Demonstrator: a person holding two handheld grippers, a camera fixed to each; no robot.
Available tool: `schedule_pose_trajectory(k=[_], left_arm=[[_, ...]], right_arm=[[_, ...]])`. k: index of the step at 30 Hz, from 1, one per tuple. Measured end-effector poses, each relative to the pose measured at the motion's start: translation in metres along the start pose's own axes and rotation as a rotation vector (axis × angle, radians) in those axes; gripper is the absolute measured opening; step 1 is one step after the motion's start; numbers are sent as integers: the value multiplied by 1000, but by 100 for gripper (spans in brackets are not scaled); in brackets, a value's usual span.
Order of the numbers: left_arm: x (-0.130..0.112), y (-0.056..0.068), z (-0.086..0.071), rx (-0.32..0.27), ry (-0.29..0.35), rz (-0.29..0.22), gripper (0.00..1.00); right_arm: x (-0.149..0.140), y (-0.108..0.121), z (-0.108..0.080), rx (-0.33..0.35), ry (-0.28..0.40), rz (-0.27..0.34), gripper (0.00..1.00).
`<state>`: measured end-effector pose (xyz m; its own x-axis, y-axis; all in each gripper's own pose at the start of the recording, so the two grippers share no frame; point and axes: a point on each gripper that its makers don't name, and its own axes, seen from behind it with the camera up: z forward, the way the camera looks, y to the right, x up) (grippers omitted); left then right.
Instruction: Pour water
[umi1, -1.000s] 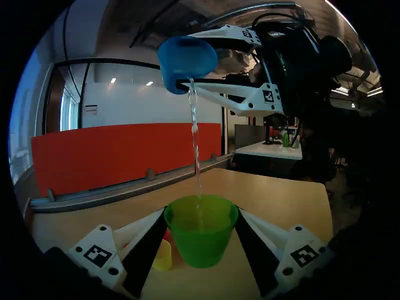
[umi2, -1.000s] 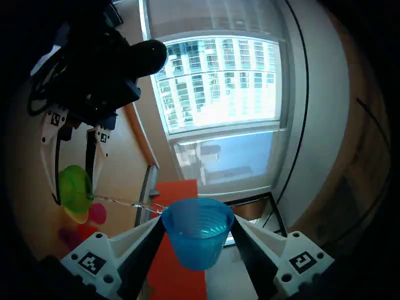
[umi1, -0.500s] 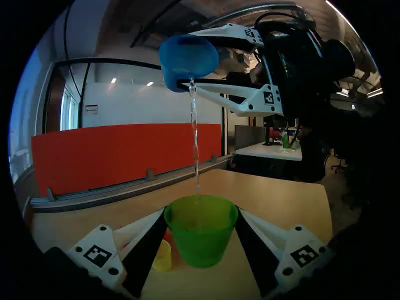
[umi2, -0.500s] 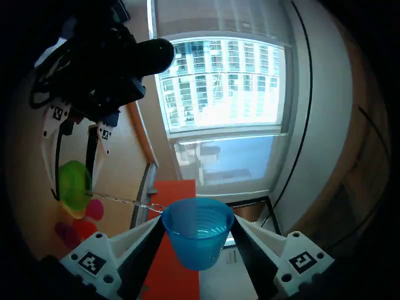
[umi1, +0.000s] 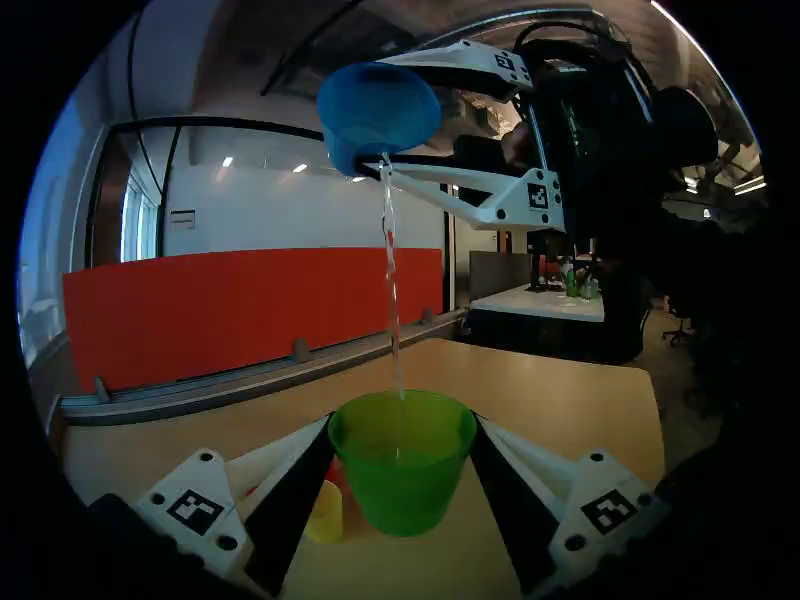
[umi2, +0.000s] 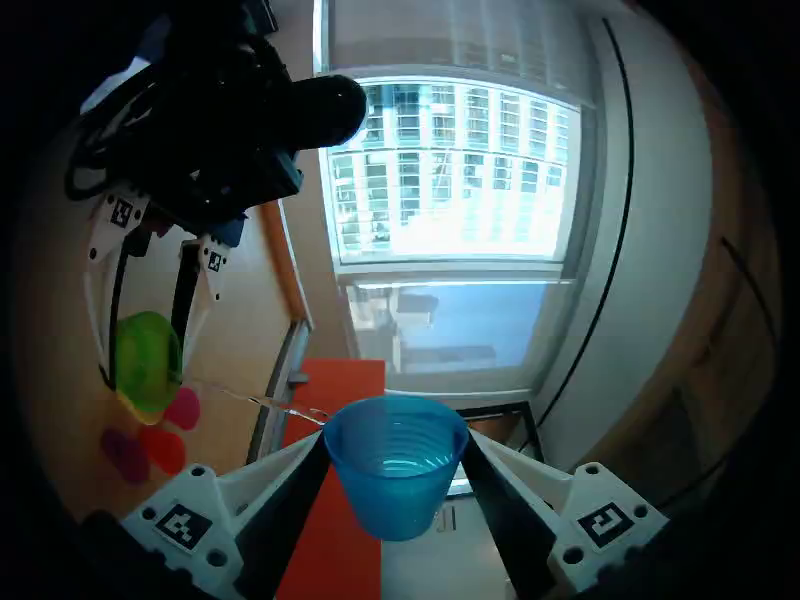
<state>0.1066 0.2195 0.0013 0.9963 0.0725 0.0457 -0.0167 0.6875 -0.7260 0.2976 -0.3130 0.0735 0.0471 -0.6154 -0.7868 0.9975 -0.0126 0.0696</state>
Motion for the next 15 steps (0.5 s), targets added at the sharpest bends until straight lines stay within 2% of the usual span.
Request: schedule_pose_trajectory(k=[15], left_arm=[[1,-1,0,4,0,-2,88]], right_arm=[[7,1,-1,1,7,-59,91]])
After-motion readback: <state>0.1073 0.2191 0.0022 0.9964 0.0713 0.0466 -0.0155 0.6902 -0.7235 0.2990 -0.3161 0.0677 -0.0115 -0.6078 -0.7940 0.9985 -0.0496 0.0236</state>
